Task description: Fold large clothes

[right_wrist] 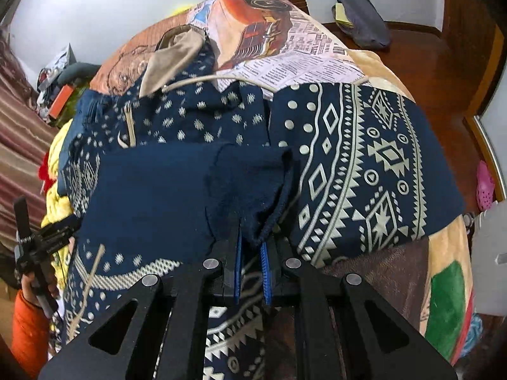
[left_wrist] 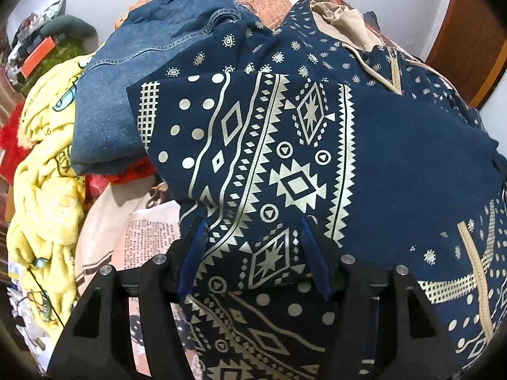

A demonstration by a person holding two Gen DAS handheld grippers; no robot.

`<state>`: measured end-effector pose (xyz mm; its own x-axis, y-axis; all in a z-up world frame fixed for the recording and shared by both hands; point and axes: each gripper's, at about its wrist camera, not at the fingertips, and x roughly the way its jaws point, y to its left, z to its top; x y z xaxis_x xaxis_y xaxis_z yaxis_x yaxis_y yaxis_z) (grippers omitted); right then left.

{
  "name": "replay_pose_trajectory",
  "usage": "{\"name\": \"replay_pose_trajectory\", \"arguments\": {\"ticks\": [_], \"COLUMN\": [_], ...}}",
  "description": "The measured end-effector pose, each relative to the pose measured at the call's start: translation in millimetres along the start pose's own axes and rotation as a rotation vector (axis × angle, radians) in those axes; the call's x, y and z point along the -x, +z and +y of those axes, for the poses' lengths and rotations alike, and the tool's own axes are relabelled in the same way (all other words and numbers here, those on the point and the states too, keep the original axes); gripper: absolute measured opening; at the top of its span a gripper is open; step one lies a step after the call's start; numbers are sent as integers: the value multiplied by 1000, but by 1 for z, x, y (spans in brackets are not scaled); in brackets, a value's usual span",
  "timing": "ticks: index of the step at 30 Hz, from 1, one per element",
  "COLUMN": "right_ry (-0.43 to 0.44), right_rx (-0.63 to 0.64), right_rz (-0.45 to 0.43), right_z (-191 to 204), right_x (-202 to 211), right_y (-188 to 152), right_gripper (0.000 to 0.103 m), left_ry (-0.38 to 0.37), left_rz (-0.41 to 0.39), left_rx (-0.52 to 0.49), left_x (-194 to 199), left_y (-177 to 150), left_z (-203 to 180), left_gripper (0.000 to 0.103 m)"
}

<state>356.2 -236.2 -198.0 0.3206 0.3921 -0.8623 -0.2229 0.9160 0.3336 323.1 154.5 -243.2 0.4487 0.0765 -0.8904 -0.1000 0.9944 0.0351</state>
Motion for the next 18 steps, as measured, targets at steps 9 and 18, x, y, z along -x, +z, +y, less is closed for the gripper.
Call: {"name": "replay_pose_trajectory", "arguments": {"ticks": [9, 18], "right_ry": [-108, -172], "right_rx": [14, -193], "right_rz": [-27, -138], "right_z": [-25, -95], "right_x": [39, 70], "right_y": [-3, 6], "right_gripper": [40, 55], "left_ry": [60, -87], "left_rz": [-27, -138], "left_rx": [-114, -5], "left_x": [21, 65], "left_y": [-5, 33], "left_z": [-15, -24], "left_gripper": [59, 60]}}
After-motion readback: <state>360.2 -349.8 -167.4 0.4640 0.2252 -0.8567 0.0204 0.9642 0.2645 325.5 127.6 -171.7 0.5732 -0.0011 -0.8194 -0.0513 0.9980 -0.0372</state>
